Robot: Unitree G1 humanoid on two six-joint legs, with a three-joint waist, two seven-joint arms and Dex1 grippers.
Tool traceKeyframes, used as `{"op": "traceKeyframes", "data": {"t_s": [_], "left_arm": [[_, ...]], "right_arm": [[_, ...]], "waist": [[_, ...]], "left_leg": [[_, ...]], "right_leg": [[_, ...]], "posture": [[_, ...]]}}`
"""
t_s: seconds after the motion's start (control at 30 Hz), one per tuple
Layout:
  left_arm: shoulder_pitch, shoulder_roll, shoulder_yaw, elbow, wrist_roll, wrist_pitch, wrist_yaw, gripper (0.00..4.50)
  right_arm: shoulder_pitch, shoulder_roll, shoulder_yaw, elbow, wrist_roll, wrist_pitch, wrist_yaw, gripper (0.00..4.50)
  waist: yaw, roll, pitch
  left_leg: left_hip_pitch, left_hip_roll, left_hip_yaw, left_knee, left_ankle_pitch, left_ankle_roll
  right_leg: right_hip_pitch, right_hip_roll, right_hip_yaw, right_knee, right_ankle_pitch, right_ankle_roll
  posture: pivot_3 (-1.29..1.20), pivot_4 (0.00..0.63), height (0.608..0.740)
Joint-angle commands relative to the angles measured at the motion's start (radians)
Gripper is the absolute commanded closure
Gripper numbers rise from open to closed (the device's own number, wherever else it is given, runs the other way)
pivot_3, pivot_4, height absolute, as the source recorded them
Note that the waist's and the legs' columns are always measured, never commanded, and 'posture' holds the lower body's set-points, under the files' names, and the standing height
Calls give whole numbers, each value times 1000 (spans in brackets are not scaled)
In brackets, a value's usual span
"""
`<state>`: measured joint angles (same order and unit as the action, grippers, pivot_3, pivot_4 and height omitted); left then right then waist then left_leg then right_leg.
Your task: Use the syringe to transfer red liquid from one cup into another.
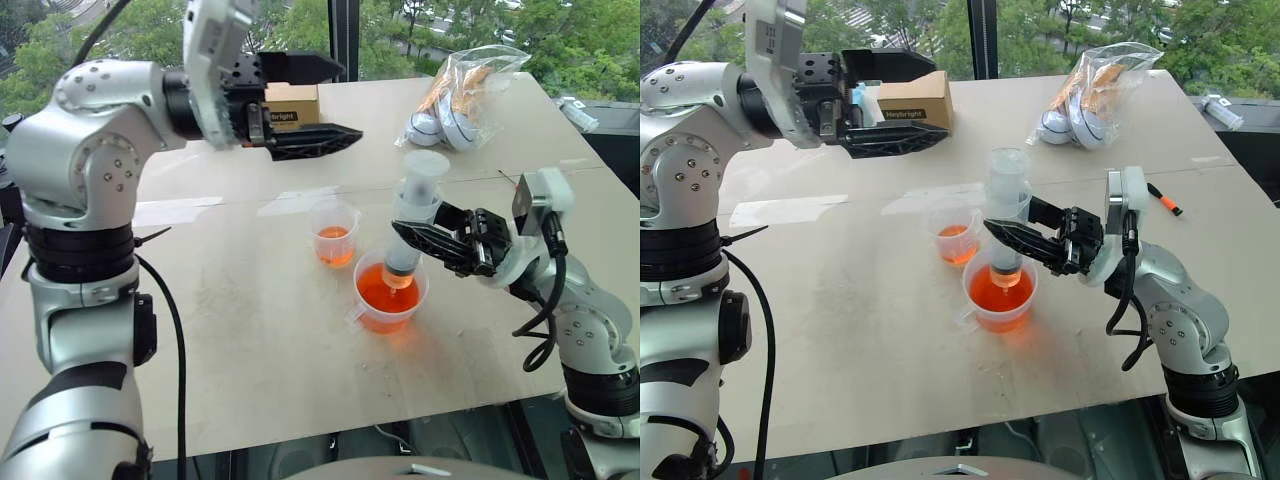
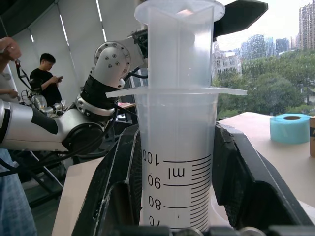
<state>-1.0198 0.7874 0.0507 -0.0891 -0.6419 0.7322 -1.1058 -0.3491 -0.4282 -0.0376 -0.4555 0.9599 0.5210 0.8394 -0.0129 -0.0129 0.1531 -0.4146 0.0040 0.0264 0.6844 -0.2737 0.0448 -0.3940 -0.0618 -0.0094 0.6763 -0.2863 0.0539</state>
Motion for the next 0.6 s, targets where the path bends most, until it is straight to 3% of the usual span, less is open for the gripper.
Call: {"op": "traceKeyframes", "data": {"t_s": [0.03, 0.27, 0.4, 0.6], "left_arm": [[-2, 40, 44, 14, 42, -55, 17, 29], [18, 135, 103, 54, 57, -77, 1, 29], [15, 136, 120, 60, 48, -85, 12, 29], [37, 137, 175, 7, -24, -32, 21, 29]], "right_arm": [[-107, 13, -20, 13, 35, 8, -15, 3061], [-395, 122, -17, 189, 65, 51, -85, 3061], [-506, 207, 54, 361, -126, -76, -54, 3061], [-556, 302, 108, 567, -310, -241, 1, 3061]], "waist": [[0, 0, 0], [-8, 0, 0], [-2, -1, 0], [-7, -1, 0]], "left_leg": [[0, 0, 0, 0, 0, 0], [0, 0, 0, -1, 0, 0], [-1, 0, -1, -1, 0, 0], [-1, -1, -1, -1, 0, 0]], "right_leg": [[0, 0, 0, 0, 0, 0], [-2, 1, 1, 1, 0, 0], [-1, 0, 0, 2, 0, 0], [-2, 0, 0, 2, 0, 0]], "posture": [[0, 150, 740], [0, 150, 740], [0, 150, 740], [0, 150, 740]]}}
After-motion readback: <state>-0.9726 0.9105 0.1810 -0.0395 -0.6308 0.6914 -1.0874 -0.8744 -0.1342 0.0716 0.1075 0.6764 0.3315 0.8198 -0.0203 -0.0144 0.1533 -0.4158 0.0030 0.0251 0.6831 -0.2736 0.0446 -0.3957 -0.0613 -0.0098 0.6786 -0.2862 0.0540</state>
